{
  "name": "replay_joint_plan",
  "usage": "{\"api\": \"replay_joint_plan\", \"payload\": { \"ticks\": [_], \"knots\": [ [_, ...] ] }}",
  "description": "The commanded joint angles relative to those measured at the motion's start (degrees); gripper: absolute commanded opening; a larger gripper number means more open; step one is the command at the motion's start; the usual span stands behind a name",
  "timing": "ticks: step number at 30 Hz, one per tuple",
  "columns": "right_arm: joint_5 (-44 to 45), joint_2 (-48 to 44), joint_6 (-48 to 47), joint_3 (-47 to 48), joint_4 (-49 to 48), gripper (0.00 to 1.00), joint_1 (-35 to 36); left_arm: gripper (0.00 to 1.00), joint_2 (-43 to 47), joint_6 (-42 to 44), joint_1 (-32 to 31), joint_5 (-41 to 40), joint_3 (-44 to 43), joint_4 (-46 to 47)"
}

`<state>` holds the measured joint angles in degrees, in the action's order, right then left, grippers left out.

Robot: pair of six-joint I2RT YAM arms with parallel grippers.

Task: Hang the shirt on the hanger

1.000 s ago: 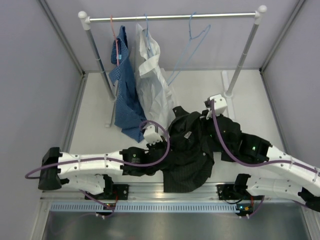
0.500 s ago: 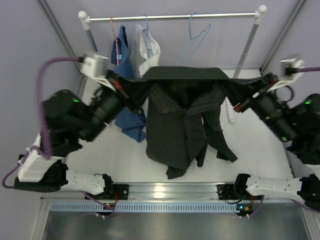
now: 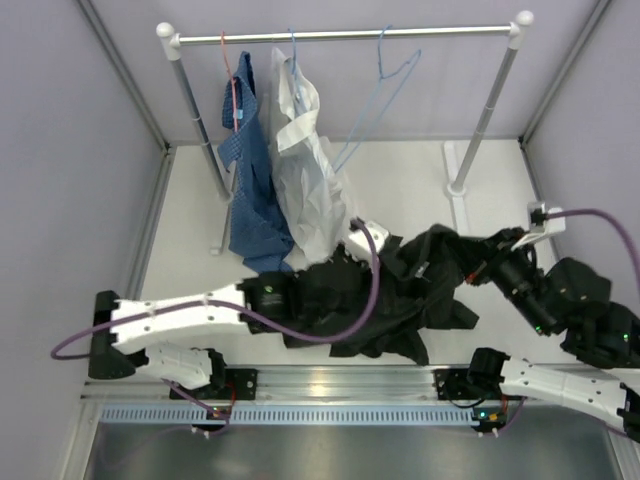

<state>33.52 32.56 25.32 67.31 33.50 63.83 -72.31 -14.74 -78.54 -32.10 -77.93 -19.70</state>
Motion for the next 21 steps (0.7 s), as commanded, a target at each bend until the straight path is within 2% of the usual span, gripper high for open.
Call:
{"api": "replay_joint_plan", "payload": {
  "ticks": [1,2,4,5,6,8,13,15,16,18,20,21],
  "knots": [
    [12.3,-9.1,14.5,-8.8,10.5,0.0,-0.2,0.0,-1.0,-17.9,-1.7,-1.9,13.1,14.7],
    [12.1,-10.7,17.6,-10.6,11.7,0.0,-0.2,0.0,-1.8,-19.7,-2.7,-3.7,17.2,16.1],
    [10.9,-14.2,19.2,-14.5,13.9,0.0,-0.2,0.0,-4.9,-22.6,-2.9,-4.6,18.2,16.4],
    [10.3,-14.8,19.6,-15.3,14.6,0.08,-0.2,0.0,-6.0,-22.3,-2.8,-4.5,17.3,16.2],
    [9.6,-15.2,19.4,-15.5,15.5,0.19,-0.1,0.0,-7.0,-21.9,-2.8,-4.2,16.6,15.8],
    [8.4,-15.2,18.7,-13.2,19.2,0.58,-0.1,0.0,-8.6,-20.2,-2.8,-3.7,13.3,12.6],
    [5.1,-13.9,13.3,-7.0,22.8,0.71,-0.1,0.0,-8.6,-15.3,-2.7,-0.1,9.1,9.1],
    [0.0,-12.5,5.8,-5.5,20.0,0.73,-0.2,0.0,-7.4,-14.3,-2.6,0.7,8.8,9.0],
    [-8.6,-9.6,3.0,-5.3,18.7,0.75,-0.2,0.0,-7.1,-13.0,-2.5,1.9,8.3,8.9],
    [-18.9,-2.8,-3.9,-3.9,17.7,0.77,-0.2,0.0,-6.3,-11.5,-2.4,3.8,7.4,8.0],
    [-20.5,1.3,-8.7,-2.8,17.7,0.78,-0.1,0.0,-6.1,-10.4,-2.4,4.9,6.4,6.9],
    [-18.4,4.8,-9.8,-2.5,17.7,0.78,-0.2,0.0,-6.0,-9.8,-2.4,5.4,5.5,5.7]
  ]
}}
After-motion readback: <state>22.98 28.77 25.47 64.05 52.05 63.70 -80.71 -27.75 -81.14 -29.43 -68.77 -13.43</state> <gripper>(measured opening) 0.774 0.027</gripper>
